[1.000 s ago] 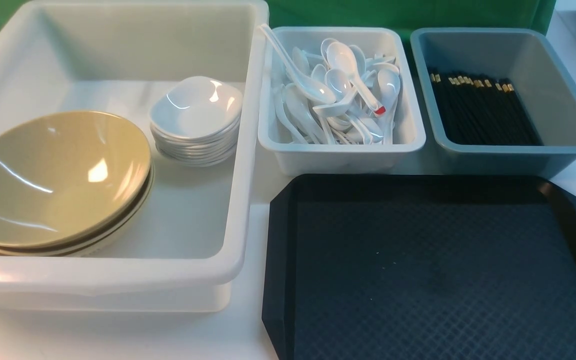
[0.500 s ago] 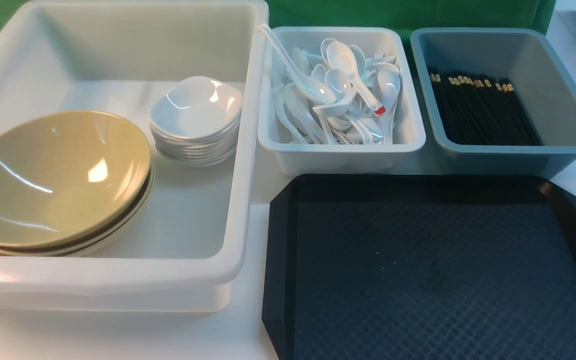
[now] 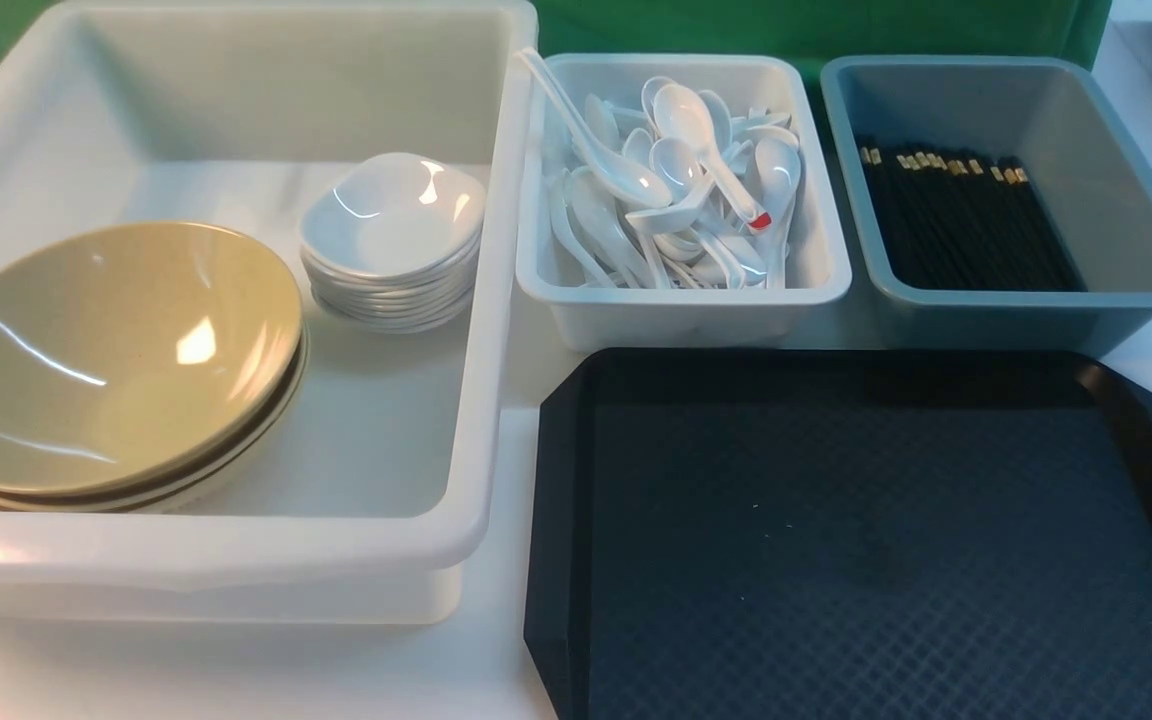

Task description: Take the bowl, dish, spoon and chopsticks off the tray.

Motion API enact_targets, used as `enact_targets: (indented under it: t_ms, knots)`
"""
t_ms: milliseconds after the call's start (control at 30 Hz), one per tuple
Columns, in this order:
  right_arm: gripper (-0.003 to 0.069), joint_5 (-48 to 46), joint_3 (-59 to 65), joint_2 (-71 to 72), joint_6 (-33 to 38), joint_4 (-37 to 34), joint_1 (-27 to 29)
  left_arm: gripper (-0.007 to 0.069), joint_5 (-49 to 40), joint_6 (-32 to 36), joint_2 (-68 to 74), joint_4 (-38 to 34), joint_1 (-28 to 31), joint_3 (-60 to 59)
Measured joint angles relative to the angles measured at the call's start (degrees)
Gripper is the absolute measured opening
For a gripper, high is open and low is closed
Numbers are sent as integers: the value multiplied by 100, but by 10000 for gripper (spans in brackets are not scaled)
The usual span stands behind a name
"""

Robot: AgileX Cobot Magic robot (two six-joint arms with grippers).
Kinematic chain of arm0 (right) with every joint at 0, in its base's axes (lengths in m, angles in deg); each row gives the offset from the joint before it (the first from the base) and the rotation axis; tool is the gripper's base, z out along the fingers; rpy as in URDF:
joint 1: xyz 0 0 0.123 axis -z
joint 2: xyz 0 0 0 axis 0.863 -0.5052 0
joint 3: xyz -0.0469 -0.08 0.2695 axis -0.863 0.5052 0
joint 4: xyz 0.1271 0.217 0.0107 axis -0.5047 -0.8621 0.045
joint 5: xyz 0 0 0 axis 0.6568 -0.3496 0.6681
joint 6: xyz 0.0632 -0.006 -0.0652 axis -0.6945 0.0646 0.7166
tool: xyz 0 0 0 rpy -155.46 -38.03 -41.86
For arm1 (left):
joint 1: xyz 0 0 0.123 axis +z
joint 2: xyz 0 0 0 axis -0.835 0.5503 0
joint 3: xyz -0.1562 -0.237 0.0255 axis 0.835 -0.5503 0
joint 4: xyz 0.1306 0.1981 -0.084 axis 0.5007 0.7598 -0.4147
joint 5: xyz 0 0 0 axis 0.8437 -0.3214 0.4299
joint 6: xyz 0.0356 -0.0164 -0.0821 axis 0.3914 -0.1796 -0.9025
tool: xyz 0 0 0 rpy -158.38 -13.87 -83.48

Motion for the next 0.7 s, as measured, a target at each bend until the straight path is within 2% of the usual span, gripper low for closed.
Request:
enact_targets:
  t_ms: [133,233,333,433,567,633,700]
  knots:
    - [78,0,0,0,0,2,0,-11,1380,0,-210,2,26,-790]
    - [78,0,0,0,0,2,0,-11,2918,0,-425,182,304,-1608]
    - [78,0,0,0,0,2,-2,-11,3771,0,-666,456,666,-2280]
    - [78,0,0,0,0,2,-2,-11,3802,-29,-823,554,901,-2569]
    - [78,0,0,0,0,7,-2,-11,3215,-98,-851,585,938,-2610]
    - [79,0,0,0,0,7,-7,-11,2629,-132,-856,608,938,-2610]
    - [80,0,0,0,0,7,-7,-11,2582,-125,-863,609,938,-2610]
